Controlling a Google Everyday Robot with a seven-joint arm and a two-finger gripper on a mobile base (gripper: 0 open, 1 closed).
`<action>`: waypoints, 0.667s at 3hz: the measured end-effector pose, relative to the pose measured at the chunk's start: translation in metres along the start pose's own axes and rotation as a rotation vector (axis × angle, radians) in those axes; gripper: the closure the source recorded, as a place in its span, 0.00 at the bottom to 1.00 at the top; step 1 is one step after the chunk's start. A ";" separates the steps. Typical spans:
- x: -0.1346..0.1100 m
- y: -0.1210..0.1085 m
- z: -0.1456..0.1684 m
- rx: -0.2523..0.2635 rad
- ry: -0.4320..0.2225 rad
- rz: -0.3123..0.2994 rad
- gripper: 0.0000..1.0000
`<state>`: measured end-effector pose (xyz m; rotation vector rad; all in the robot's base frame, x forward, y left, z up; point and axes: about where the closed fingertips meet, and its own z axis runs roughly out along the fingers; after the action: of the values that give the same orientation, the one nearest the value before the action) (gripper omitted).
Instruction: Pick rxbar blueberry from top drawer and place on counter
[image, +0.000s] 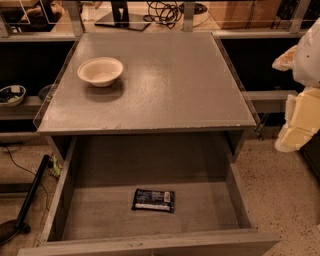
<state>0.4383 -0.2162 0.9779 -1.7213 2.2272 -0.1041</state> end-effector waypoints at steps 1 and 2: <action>0.000 0.000 0.000 0.002 -0.001 0.000 0.00; -0.003 0.014 0.005 -0.015 -0.015 -0.013 0.00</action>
Offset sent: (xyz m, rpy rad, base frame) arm -0.0252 0.0164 -0.0235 0.0322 0.0460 0.0479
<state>0.4278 -0.2085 0.9704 -1.7392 2.2115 -0.0768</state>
